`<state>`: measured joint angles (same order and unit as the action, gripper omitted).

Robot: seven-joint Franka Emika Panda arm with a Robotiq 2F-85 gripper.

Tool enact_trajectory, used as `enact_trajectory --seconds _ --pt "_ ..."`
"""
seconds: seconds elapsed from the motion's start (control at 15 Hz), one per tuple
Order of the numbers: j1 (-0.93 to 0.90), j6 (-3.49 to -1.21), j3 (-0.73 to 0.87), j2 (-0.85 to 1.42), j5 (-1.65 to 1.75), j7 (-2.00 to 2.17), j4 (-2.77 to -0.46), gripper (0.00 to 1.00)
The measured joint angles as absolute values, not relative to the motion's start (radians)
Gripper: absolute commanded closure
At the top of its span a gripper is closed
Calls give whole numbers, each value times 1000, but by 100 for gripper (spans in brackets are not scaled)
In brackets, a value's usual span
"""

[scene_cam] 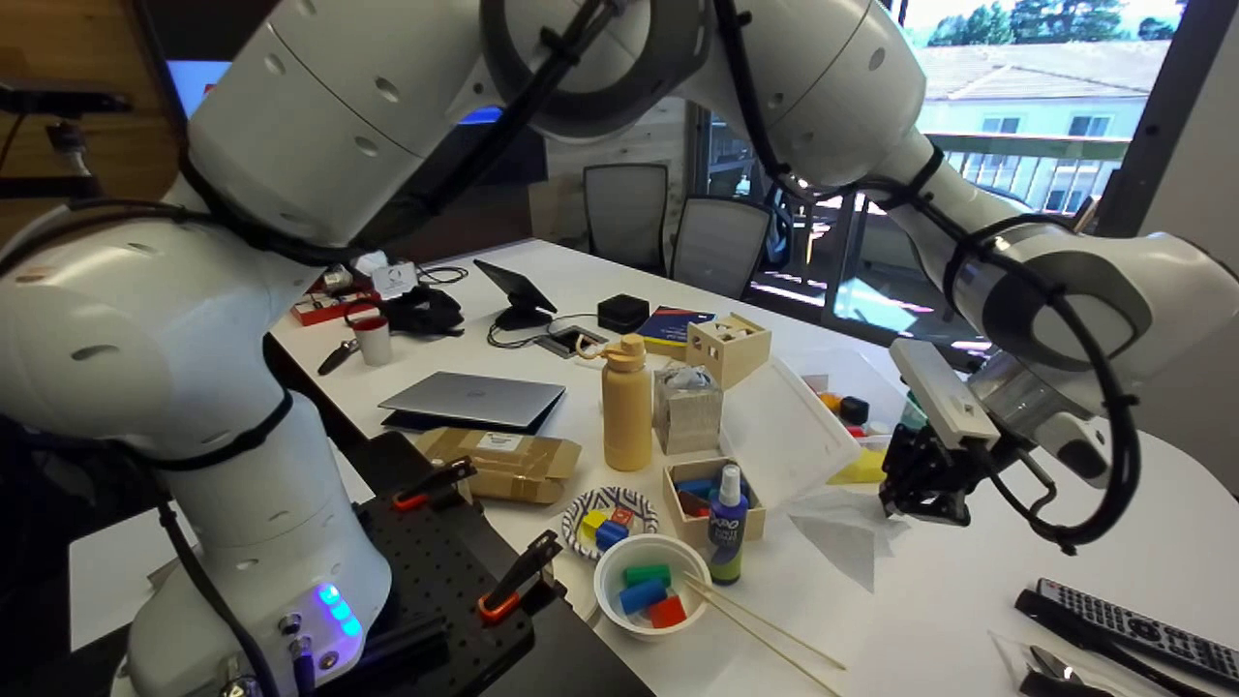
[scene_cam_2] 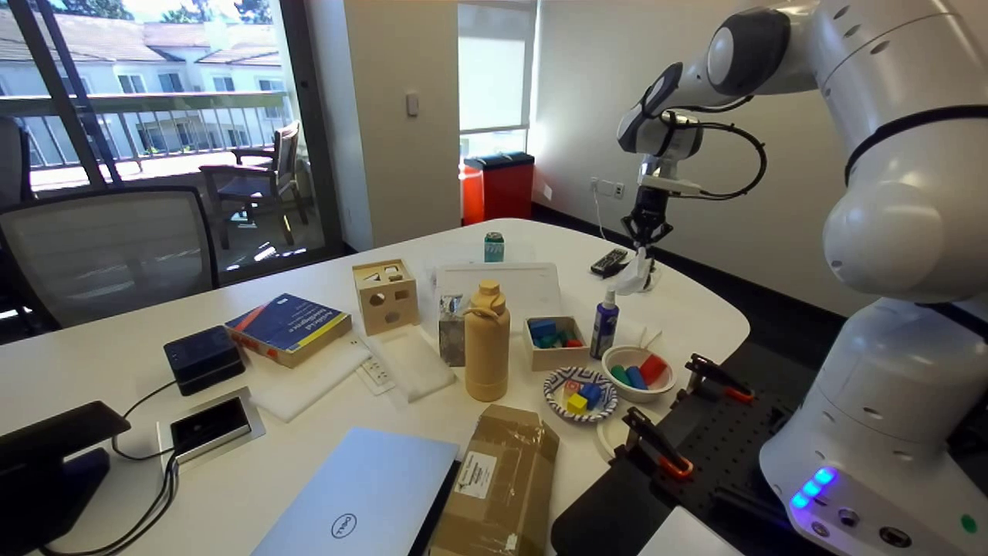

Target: Unfold the paper towel

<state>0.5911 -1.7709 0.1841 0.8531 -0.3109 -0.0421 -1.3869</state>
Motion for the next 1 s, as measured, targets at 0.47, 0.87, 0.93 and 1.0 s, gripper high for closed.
enact_trajectory --seconds 0.47,0.87,0.93,1.0 --pt "397 -2114 266 909 -196 269 -1447 100" --pt "257 -2107 395 983 -51 593 -1448 100" --pt "238 -2101 414 992 -29 643 -1449 100" --pt "222 -2091 431 1002 -4 691 -1448 100"
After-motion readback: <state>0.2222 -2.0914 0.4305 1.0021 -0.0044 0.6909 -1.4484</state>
